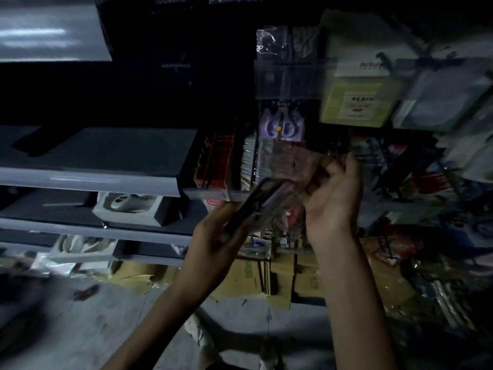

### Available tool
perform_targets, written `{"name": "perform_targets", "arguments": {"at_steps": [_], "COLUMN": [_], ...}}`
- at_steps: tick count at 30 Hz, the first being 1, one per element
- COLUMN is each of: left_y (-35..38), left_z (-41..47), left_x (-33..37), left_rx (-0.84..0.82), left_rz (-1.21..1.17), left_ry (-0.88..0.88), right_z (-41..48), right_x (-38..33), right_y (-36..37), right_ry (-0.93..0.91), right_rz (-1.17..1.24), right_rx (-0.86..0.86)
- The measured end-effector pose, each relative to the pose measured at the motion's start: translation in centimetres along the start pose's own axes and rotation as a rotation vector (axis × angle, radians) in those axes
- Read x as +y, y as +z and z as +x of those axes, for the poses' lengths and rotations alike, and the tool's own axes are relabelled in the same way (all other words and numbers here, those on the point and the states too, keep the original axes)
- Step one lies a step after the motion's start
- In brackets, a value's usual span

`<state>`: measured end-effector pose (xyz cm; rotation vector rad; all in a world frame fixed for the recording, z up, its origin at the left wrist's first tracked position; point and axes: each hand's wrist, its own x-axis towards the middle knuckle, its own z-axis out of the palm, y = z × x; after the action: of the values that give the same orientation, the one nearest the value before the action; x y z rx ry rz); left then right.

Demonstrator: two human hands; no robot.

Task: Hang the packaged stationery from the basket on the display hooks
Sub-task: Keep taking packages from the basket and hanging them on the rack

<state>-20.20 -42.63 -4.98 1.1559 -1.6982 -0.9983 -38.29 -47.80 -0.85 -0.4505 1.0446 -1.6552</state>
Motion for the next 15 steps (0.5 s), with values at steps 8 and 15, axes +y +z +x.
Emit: {"name": "perform_targets", "arguments": {"at_steps": [8, 15], "left_y": [0.5, 2.1], "left_z": [0.2, 0.6], "left_x": [-0.2, 0.0], "left_rx": [-0.105, -0.148], "left_rz": [-0.528, -0.501], "left_ry": [-0.321, -0.298], "right_z": [-0.1, 0.1], "right_x": [-1.2, -1.8], "right_y": [-1.5, -2.8], "right_ry": [-0.119, -0.298], "right_rz": [-0.472, -0.47], "right_rx": [-0.22, -0.218]}}
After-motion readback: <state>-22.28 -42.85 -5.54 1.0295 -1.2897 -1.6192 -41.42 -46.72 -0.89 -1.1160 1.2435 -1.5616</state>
